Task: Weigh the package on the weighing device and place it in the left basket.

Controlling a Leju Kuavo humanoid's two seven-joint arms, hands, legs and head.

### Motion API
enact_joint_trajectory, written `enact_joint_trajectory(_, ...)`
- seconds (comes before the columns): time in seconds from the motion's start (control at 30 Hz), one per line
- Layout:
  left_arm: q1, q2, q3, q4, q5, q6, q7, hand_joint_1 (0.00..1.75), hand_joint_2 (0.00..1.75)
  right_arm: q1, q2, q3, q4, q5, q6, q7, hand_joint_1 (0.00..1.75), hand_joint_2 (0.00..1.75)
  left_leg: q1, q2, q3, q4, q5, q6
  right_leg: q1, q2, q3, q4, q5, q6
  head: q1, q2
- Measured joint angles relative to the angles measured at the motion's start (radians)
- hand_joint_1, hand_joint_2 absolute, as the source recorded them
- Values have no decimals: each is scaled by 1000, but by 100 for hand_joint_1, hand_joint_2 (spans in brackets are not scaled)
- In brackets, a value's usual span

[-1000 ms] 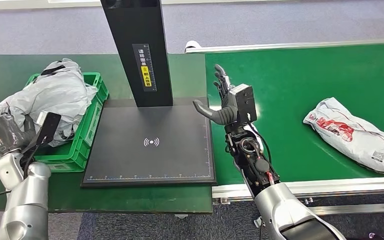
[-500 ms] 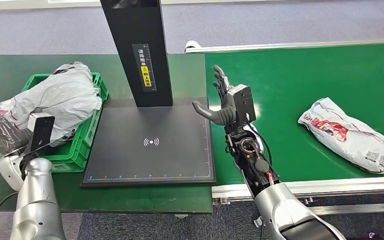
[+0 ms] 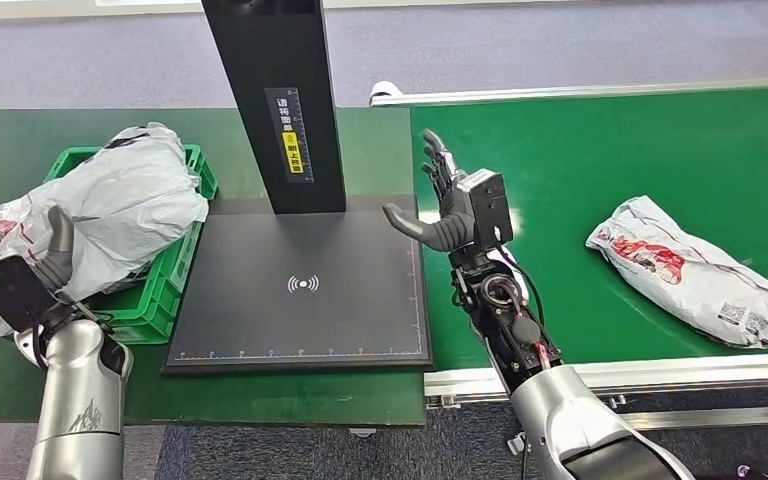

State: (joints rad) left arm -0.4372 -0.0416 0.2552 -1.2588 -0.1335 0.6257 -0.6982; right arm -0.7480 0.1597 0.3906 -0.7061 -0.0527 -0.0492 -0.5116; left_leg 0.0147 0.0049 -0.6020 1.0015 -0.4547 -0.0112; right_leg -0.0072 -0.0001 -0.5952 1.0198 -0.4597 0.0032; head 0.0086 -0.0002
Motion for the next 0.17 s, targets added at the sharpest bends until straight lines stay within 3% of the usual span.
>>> enact_joint_trajectory(0.17, 66, 21, -141, -121, 42, -69, -2, 0, 175, -5, -4, 0, 0, -4, 17, 0, 0, 175, 0, 0, 0, 0, 0, 0, 0, 0, 0, 0, 0, 0, 0, 0)
